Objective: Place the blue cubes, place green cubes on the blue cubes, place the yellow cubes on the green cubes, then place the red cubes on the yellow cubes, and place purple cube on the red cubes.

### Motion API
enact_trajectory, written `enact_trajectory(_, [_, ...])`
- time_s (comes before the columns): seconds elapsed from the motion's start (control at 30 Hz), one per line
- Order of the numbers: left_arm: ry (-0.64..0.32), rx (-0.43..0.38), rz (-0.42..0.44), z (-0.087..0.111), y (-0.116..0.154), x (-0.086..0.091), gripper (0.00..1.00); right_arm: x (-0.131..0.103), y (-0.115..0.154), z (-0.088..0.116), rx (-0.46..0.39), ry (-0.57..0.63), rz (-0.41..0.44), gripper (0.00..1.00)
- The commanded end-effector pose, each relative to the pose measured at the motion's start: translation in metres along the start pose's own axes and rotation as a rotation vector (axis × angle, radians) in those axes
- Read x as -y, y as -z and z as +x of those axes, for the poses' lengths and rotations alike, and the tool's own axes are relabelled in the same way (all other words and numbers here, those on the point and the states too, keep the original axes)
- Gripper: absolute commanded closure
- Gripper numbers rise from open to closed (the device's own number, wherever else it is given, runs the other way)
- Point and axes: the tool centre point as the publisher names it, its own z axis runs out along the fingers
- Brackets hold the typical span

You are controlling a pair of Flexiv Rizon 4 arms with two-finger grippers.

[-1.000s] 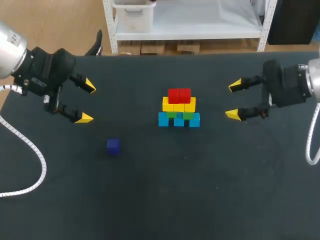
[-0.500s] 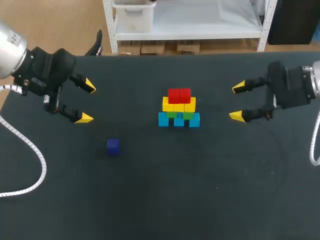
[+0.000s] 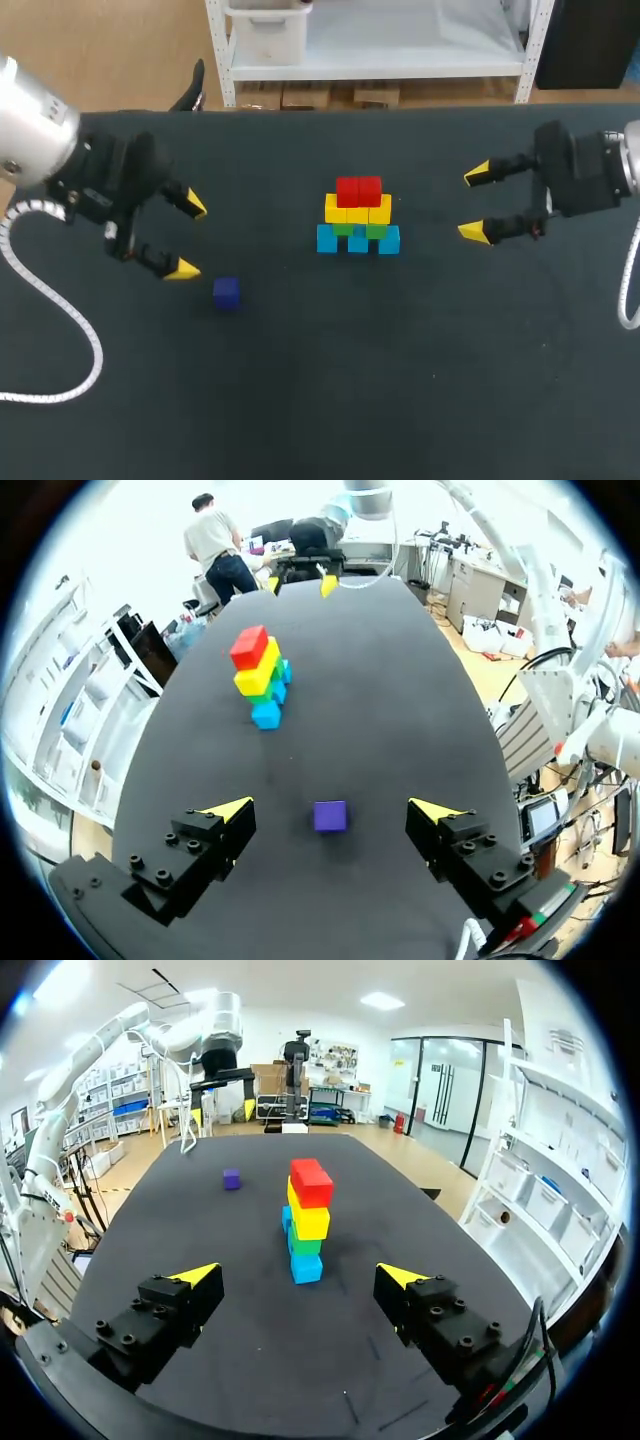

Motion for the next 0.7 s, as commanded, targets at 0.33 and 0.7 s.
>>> enact_trajectory(0.33, [0.067, -0.095, 0.028, 0.005, -0.038, 0.015, 0.00, 0.000, -0.001, 0.001, 0.004, 0.001, 0.000, 0.00])
enact_trajectory(0.7, [0.071, -0.133, 0.032, 0.022, -0.059, -0.002, 0.00, 0.000, -0.001, 0.001, 0.004, 0.001, 0.000, 0.00])
